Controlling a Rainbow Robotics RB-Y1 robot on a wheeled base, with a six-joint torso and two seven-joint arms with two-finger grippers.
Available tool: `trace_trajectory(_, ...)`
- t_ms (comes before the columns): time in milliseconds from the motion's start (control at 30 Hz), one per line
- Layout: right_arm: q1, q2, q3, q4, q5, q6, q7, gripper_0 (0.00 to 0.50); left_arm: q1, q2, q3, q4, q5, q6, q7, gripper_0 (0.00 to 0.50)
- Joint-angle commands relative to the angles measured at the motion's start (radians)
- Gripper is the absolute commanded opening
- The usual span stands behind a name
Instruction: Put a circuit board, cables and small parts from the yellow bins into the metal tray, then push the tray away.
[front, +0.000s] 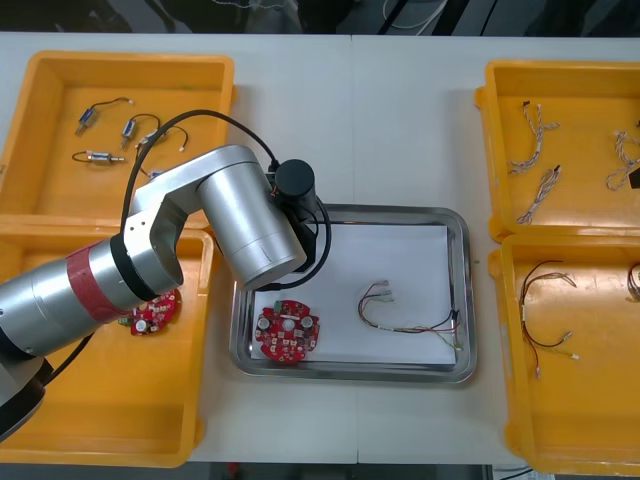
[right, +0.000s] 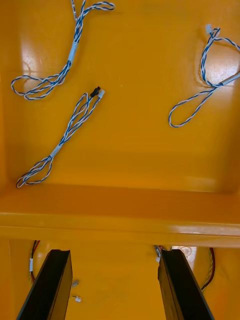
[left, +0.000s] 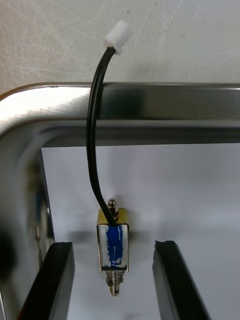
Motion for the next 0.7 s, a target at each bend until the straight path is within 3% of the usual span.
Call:
trace_trajectory(33, -0.070, -0.030, 0.017, 0.036, 0.035, 0.003, -0.058, 0.500, 0.008, -0.030, -0.013, -0.010, -0.015, -0.011, 0.076, 0.500)
trace_trajectory(333, -0.140, -0.025, 0.125, 0.113, 0.073, 0.003, -0.222, 0.500, 0.008, -0.030, 0.021, -0.038, -0.017, -0.002, 0.087, 0.500)
trace_trajectory(700, -0.254, 0.055, 0.148, 0.284, 0.166, -0.004, -0.308, 0.500, 0.006, -0.025, 0.180, -0.168, 0.041, 0.162, 0.076, 0.500)
